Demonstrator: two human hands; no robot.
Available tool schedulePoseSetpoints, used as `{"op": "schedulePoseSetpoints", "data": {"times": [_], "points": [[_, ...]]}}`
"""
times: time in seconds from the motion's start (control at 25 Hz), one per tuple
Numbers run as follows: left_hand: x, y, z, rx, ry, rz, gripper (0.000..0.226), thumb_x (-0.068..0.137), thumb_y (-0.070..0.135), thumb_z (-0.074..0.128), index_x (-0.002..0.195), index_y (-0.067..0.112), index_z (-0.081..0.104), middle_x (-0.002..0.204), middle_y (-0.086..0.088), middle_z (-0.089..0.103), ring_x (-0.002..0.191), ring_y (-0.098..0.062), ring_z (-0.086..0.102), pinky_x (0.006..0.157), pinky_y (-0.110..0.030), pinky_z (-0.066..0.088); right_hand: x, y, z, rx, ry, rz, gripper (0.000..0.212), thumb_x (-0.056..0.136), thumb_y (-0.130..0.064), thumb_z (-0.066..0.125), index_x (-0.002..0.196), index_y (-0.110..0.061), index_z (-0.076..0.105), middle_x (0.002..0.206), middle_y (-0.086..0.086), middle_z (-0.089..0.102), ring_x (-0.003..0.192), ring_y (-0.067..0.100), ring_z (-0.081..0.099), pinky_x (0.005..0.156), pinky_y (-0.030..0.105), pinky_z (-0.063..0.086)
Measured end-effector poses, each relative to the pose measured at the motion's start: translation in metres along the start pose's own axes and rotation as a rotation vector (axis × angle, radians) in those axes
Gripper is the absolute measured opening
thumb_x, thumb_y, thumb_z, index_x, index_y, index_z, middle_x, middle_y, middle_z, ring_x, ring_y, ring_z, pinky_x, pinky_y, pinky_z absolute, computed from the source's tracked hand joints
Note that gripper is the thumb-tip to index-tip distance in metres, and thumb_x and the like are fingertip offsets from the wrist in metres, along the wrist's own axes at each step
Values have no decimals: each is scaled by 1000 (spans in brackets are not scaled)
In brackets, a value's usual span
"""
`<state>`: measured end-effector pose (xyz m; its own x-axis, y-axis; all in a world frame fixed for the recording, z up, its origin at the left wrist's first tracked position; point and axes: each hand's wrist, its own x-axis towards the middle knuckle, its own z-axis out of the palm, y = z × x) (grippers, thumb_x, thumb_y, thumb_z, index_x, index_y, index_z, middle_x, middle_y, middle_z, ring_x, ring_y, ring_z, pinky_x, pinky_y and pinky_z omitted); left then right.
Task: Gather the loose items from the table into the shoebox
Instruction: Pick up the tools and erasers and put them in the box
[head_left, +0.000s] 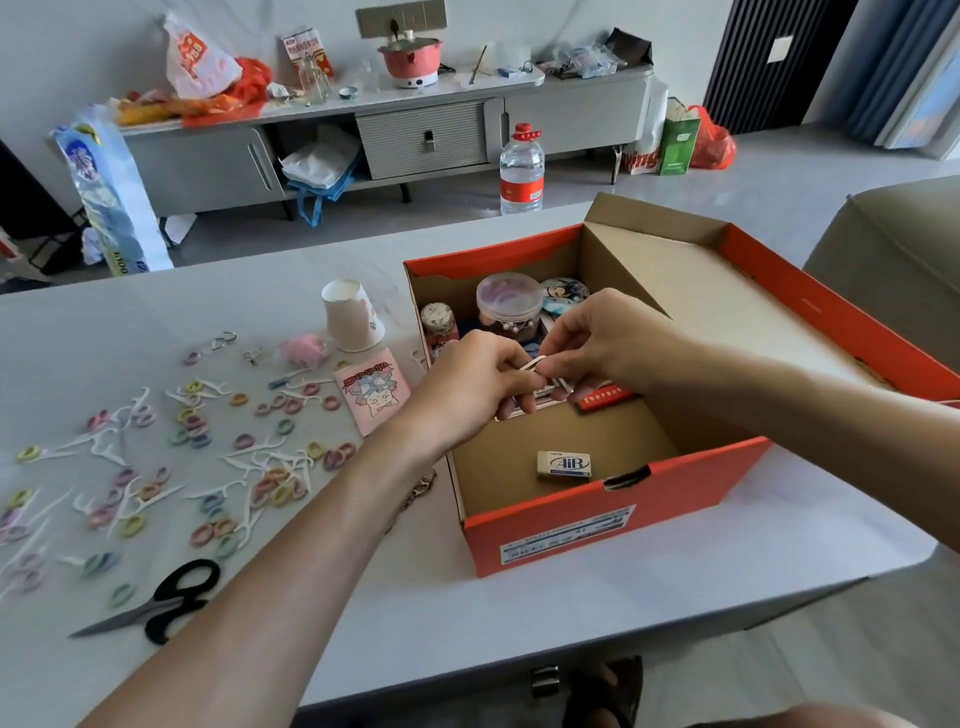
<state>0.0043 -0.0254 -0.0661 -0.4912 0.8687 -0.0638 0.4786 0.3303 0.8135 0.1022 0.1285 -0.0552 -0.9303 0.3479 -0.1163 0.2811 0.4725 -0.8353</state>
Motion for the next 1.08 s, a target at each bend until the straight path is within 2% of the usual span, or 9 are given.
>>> {"op": "schedulePoseSetpoints", "data": {"times": [0.12,0.24,0.36,0.44,0.52,0.64,0.84,1.0,1.08], "points": [[2,-2,2,120,10,2,5,88,19,72,87,15,69,68,1,72,51,-4,56,58,-24,46,9,1,-1,-111,-150,134,7,81,-14,76,84,-9,72,68,9,72,59,13,68,55,21,57],[3,-6,7,369,30,0,21,87,23,73,106,17,66,93,-5,71,81,-16,66,76,-33,54,18,12,-5,-236,-178,315,7,82,-10,75,85,-5,72,64,5,70,52,9,64,50,19,54],[2,-10,13,538,109,38,26,90,26,69,114,18,63,108,-7,67,100,-25,61,84,-39,52,24,30,-6,-615,-121,400,11,80,-13,77,85,-5,71,69,7,69,57,16,67,59,28,59],[2,-11,16,513,114,55,22,91,24,67,113,21,63,109,-6,68,100,-24,60,82,-39,52,25,38,-1,-892,-137,396,18,80,-15,76,92,-3,70,71,4,64,65,19,65,63,29,57],[4,-12,16,464,125,50,18,92,22,64,110,24,64,108,-5,68,98,-23,61,82,-40,53,24,42,6,-1012,-151,407,23,79,-17,76,97,-5,66,71,2,57,64,18,58,55,27,49],[4,-15,15,431,139,44,15,92,22,62,107,26,65,104,-4,68,97,-23,62,82,-42,54,24,43,11,-1018,-176,443,29,79,-15,76,103,-7,63,75,3,59,58,15,55,47,22,44],[3,-14,17,412,186,64,13,92,26,63,104,24,67,100,-1,70,94,-23,63,78,-37,54,16,47,8,-1066,-133,334,33,78,-12,77,106,-5,63,103,15,66,92,30,66,64,29,45],[1,-15,17,383,230,85,12,92,24,63,103,23,68,96,1,69,90,-20,64,77,-37,55,14,53,10,-1128,-80,224,18,86,-5,63,104,-4,62,103,16,65,93,32,65,63,31,44],[1,-16,17,385,247,97,12,92,23,62,103,22,68,95,1,69,89,-19,63,76,-36,54,15,53,11,-1149,-71,209,17,87,-5,62,104,-4,63,102,15,66,92,32,66,62,30,44]]}}
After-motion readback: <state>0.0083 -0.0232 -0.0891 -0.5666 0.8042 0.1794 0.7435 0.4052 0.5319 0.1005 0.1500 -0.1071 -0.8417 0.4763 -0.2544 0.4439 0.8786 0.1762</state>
